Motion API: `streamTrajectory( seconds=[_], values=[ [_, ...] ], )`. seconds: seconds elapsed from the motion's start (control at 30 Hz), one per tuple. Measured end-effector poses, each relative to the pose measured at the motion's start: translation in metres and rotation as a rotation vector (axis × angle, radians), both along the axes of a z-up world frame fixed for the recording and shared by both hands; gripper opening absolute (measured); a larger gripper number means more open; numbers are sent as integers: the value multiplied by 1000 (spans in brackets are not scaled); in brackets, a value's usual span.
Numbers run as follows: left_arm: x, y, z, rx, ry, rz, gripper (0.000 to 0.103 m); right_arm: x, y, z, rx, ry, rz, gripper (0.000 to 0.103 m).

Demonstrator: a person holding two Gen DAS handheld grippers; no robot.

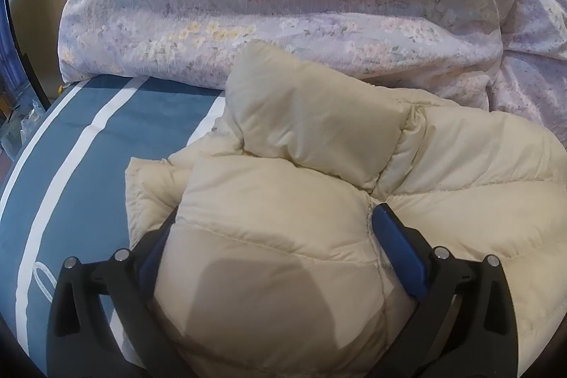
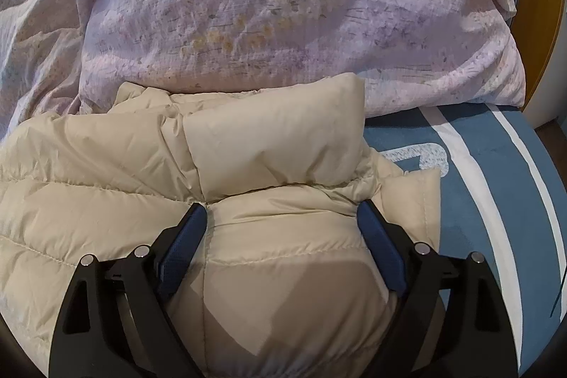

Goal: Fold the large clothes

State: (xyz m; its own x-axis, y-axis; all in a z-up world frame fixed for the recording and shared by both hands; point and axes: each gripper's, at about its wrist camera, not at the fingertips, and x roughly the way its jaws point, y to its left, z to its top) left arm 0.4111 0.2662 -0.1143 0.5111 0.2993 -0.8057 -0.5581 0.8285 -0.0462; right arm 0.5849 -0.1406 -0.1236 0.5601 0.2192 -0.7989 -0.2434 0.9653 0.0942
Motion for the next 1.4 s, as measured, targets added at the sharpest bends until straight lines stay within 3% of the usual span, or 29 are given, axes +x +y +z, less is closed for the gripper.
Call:
streamTrajectory(
  seconds=[0.97,1.03,1.17,1.23,1.4],
  values=[
    [5,0,3,-2,-1,4,101,-5,-2,8,33,-7,-18,89],
    [-4,-4,9,-7,-4,14,101,-13,-7,15,45,-2,-11,89],
    [-42,0,32,-96,-72,-2,99,-40,-34,42,133,-12,5,90],
    [-65,6,42,-123,-101,11,99,-51,-54,52,184,-14,-15,95],
    [-109,28,48,-207,-119,55,97,-66,-93,46,266,92,-42,98]
  ],
)
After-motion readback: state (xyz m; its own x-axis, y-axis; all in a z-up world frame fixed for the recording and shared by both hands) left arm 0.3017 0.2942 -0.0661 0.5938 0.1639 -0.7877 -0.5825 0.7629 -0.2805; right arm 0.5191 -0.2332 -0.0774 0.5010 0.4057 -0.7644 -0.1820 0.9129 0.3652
